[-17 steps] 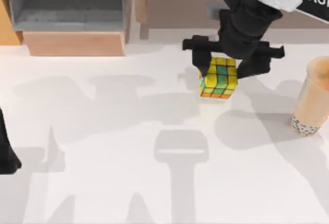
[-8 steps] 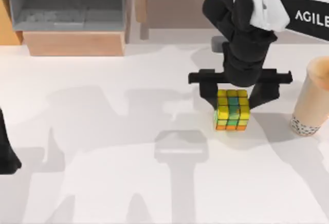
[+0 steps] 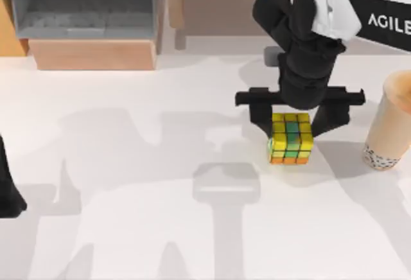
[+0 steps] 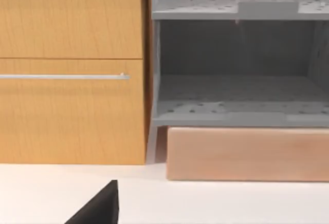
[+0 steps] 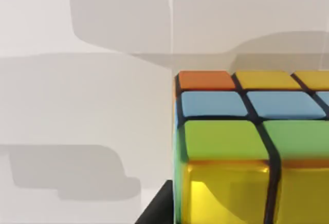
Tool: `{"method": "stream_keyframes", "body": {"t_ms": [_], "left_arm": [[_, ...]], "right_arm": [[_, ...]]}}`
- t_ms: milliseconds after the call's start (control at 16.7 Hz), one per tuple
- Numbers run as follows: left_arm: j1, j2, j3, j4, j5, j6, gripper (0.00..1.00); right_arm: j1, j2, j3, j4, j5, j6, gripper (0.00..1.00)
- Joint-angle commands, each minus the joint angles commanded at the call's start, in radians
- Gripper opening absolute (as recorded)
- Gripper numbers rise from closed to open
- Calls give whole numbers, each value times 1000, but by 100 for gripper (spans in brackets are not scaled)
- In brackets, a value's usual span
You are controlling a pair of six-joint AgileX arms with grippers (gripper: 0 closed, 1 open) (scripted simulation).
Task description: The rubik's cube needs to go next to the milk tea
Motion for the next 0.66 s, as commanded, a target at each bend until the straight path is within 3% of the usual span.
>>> {"method": "stream_keyframes", "body": {"t_ms": [300, 660], "left_arm": [[0, 0, 0, 0, 0, 0, 100], [0, 0, 0, 0, 0, 0, 100]], "right_arm": [[0, 0, 0, 0, 0, 0, 98], [0, 0, 0, 0, 0, 0, 100]]}}
